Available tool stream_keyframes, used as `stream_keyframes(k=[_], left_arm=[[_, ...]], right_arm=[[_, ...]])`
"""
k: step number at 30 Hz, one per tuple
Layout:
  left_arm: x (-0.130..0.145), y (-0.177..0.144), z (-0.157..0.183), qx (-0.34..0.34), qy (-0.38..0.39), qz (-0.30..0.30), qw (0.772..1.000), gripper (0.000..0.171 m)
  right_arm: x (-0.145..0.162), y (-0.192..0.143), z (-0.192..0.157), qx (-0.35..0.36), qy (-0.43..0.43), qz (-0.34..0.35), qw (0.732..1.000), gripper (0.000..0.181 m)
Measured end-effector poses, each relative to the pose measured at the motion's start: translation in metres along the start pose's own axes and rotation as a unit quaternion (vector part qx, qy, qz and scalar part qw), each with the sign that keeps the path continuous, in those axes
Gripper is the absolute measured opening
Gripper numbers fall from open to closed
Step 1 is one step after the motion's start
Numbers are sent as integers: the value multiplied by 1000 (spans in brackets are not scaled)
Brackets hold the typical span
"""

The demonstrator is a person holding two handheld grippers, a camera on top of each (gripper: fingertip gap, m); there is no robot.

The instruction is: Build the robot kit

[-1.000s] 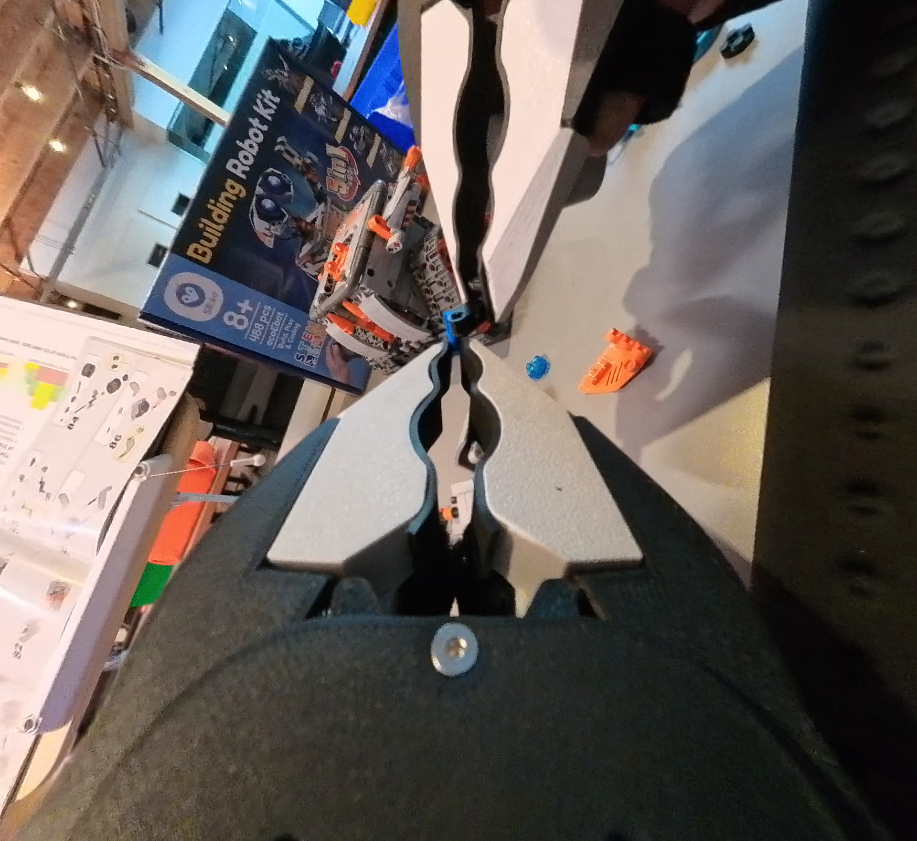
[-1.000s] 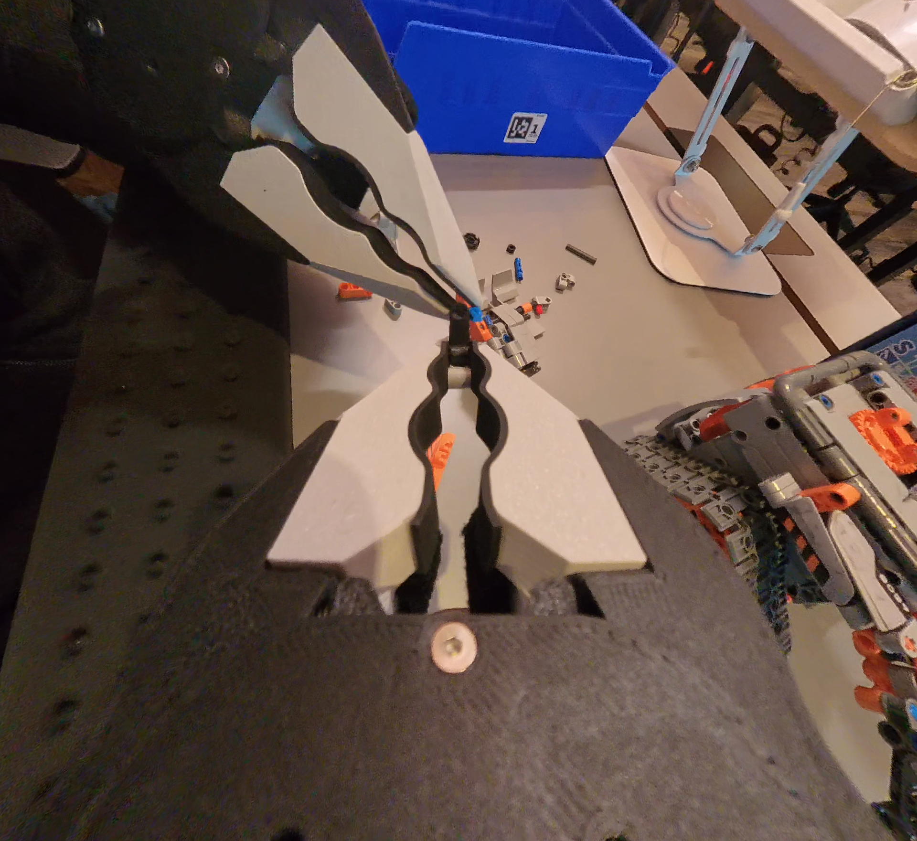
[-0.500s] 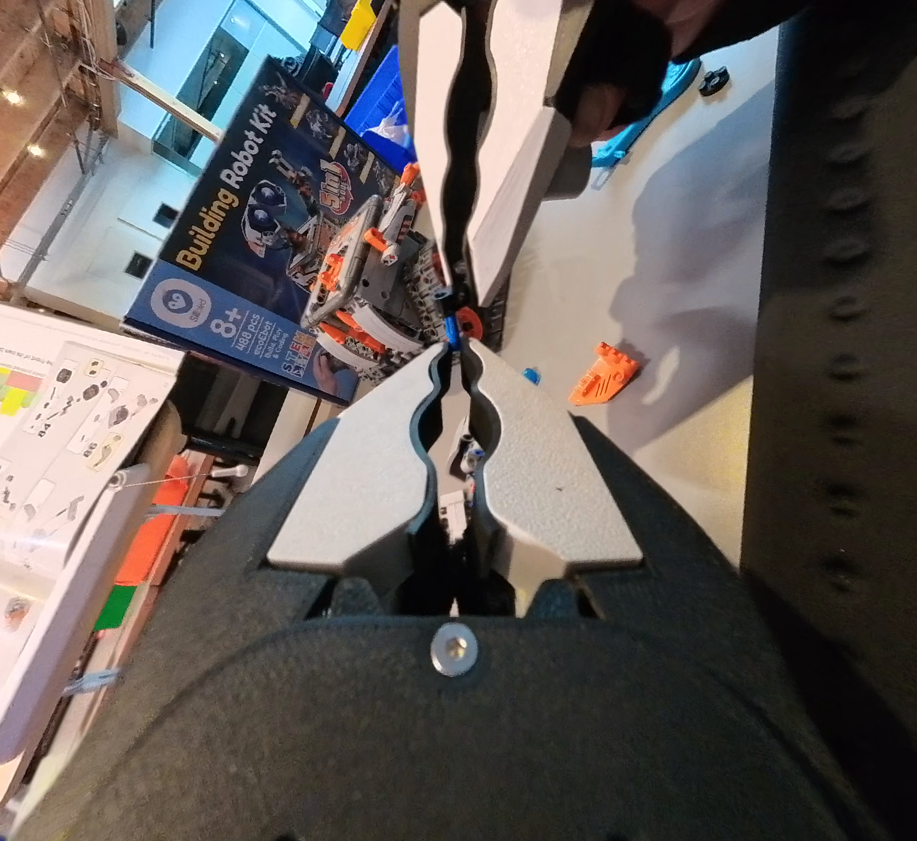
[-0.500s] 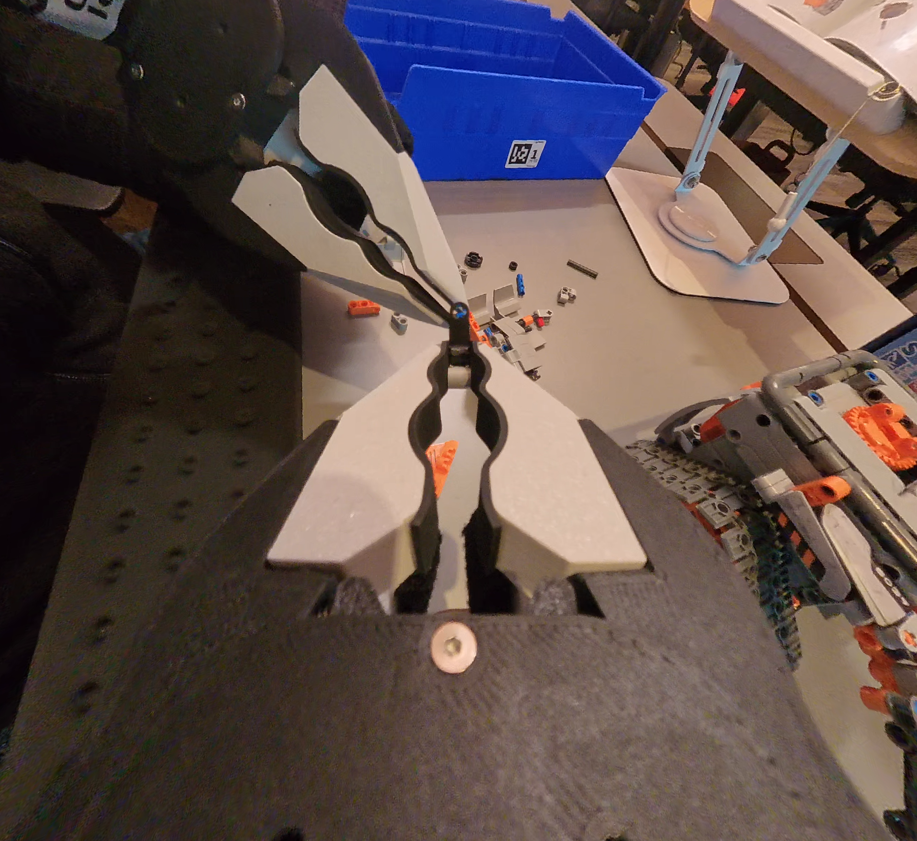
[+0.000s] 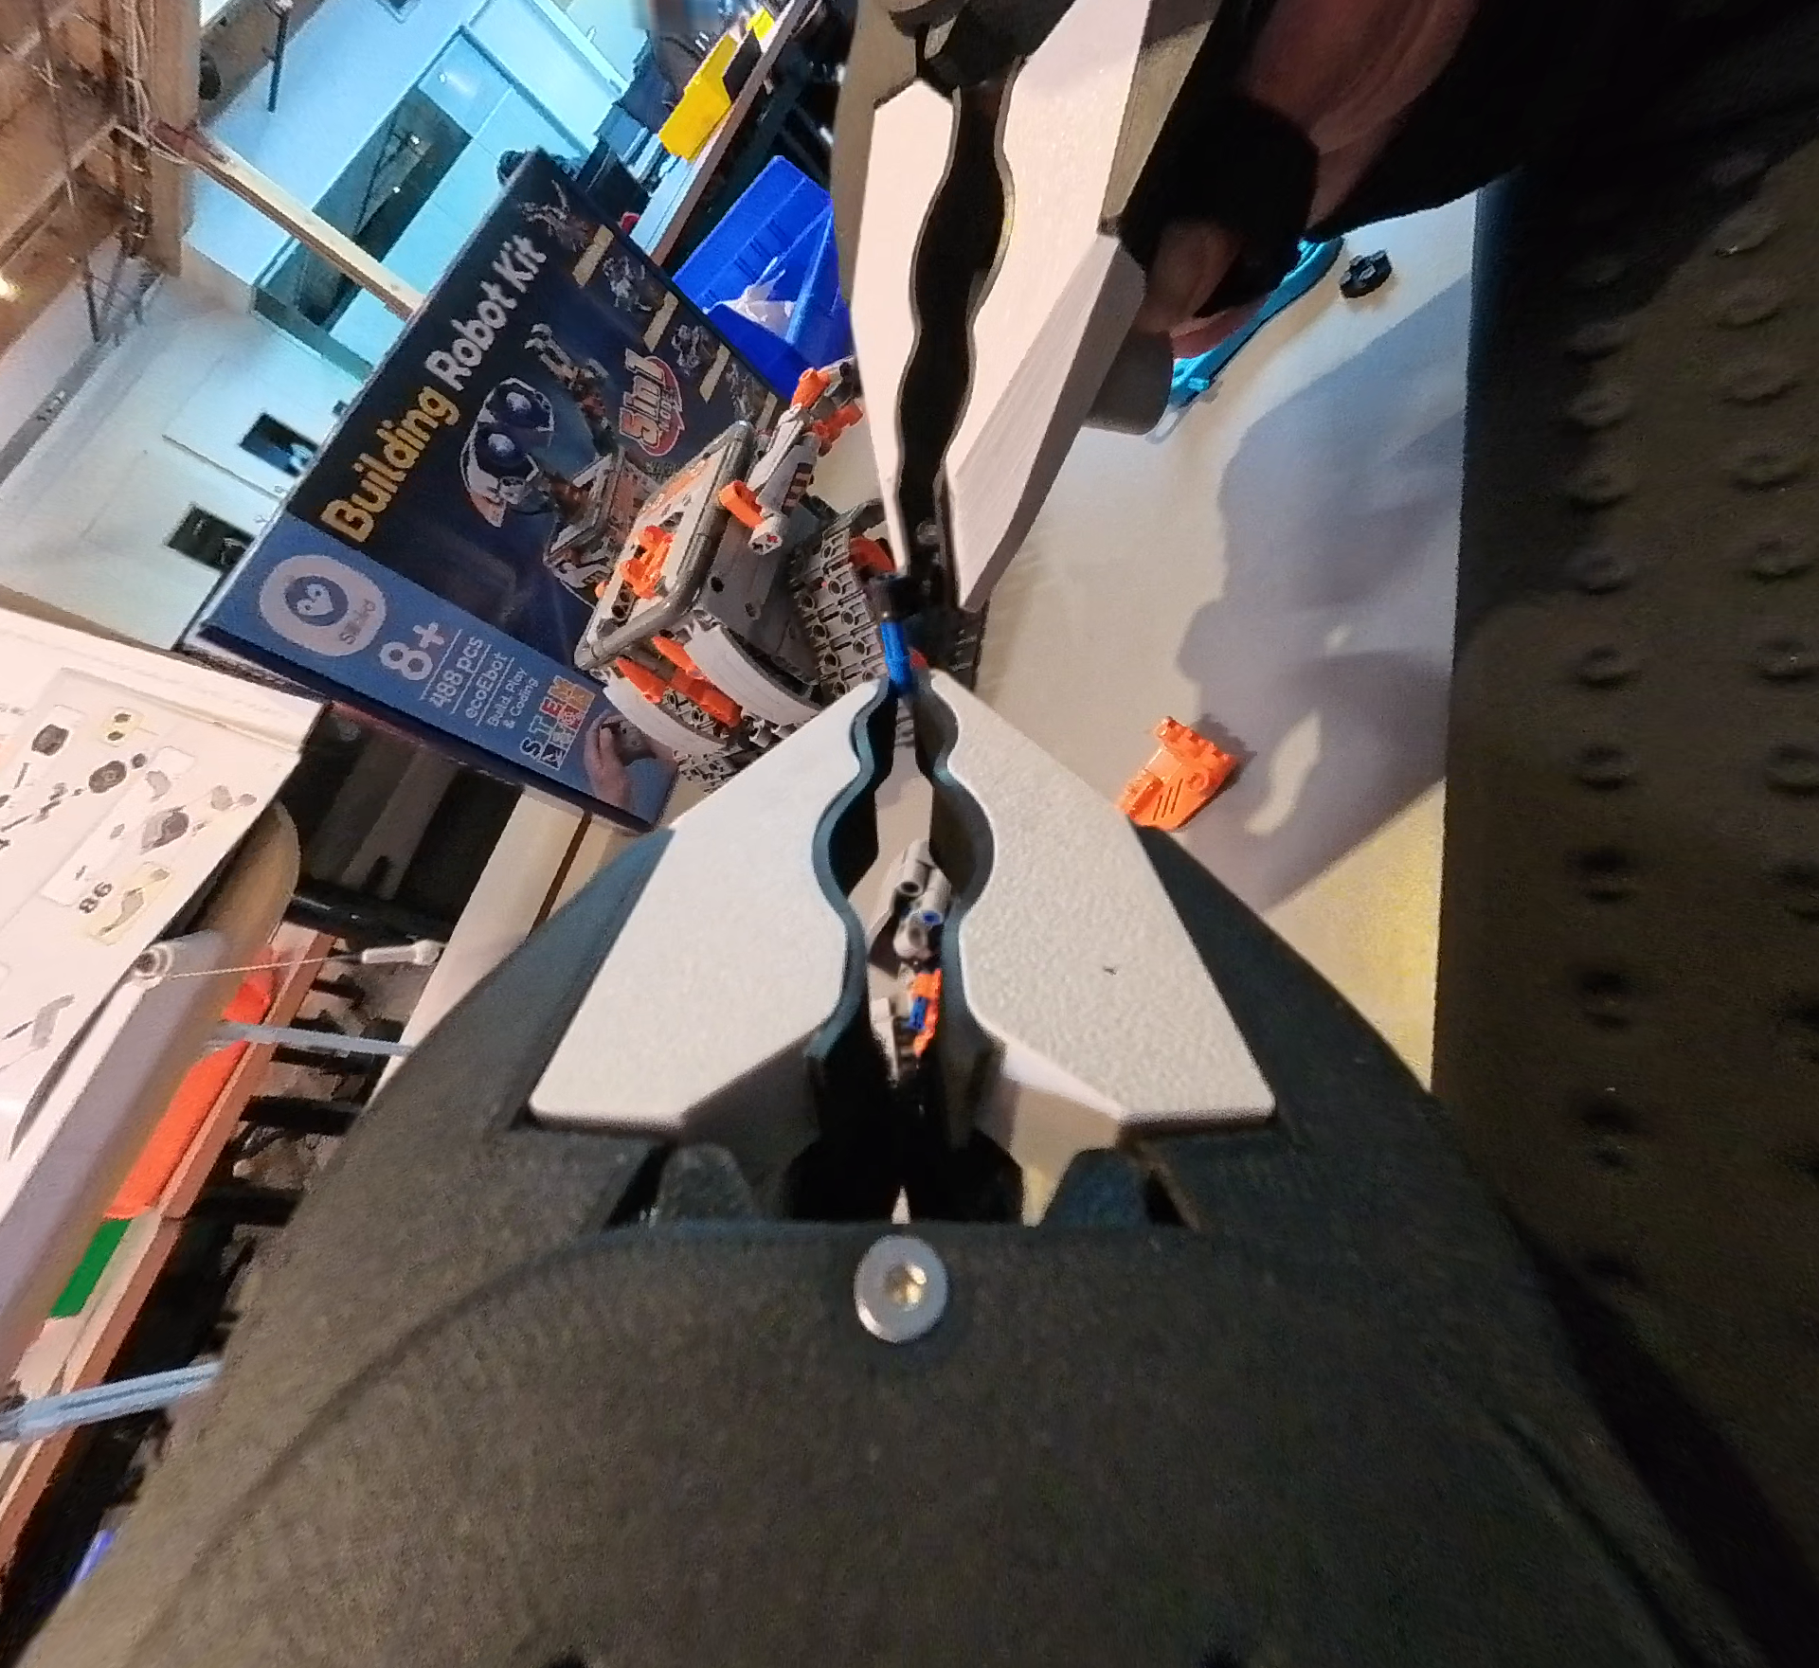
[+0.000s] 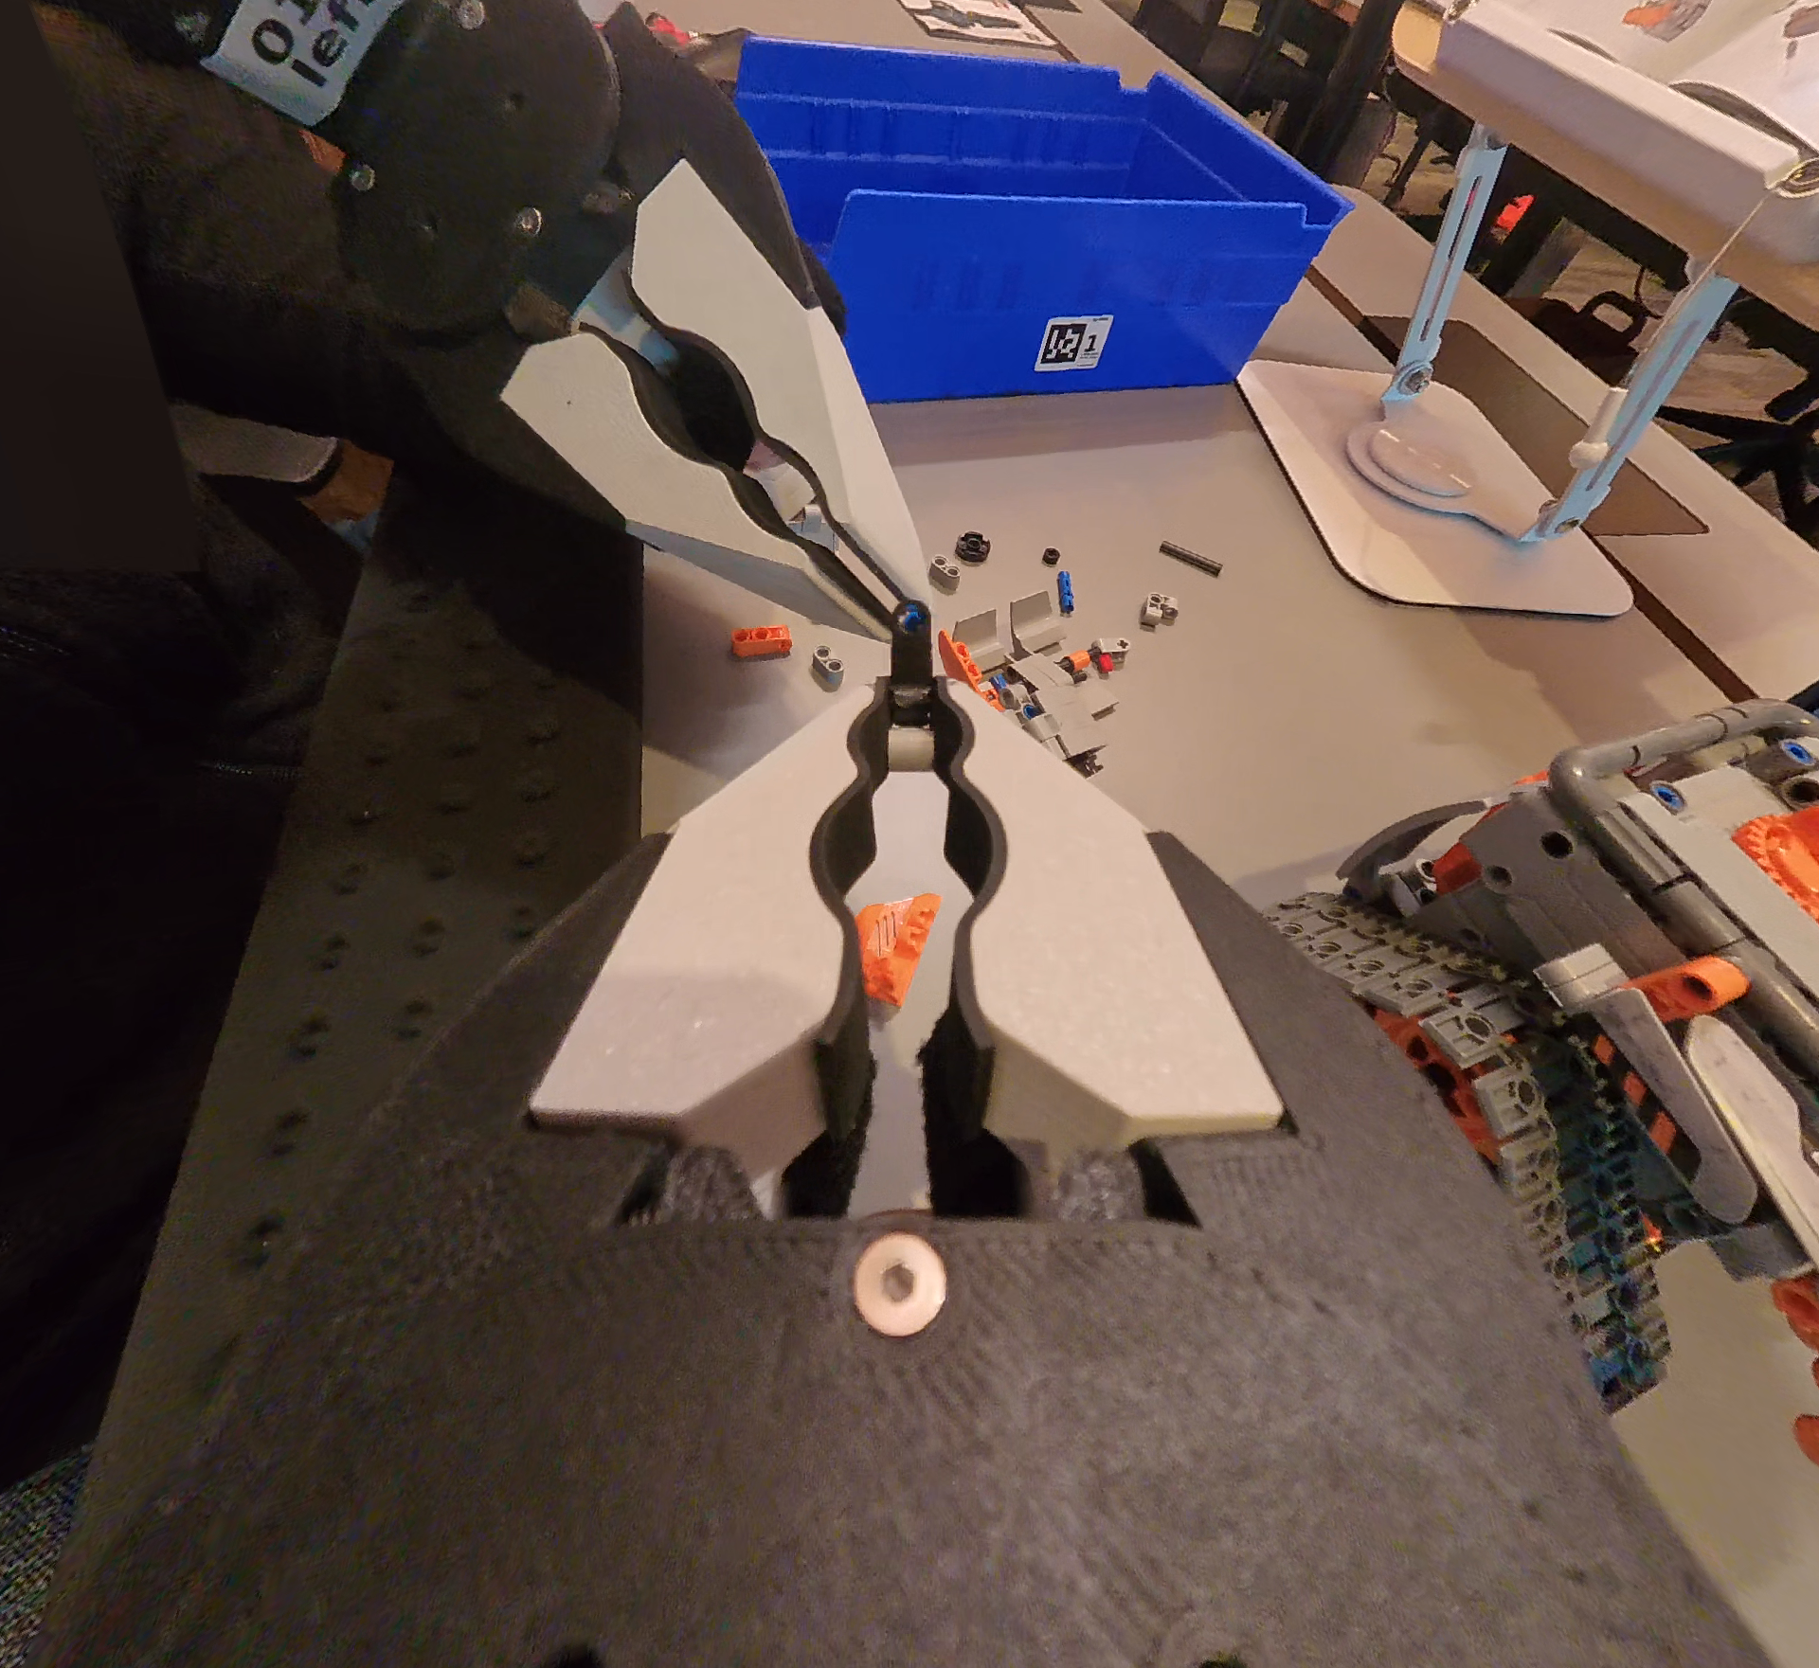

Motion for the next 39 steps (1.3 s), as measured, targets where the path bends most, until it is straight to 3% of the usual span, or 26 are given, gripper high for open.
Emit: stream_keyframes(k=[23,39], left_arm=[[-5,-6,5,75,-63,47,994,0],[14,-4,26,111,30,-36,993,0]], right_arm=[[-2,-2,-9,-55,11,19,998,5],[21,9,-18,-57,-48,-73,995,5]])
Point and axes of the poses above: each gripper's, where its closed fingertips meet, y out along the fingers, x out of its underside, z = x × y across the jaws, the point moved 4 cm from there along -y, back along the fingers, and after that the axes turned 8 degrees about z, right-handed, at the moved point
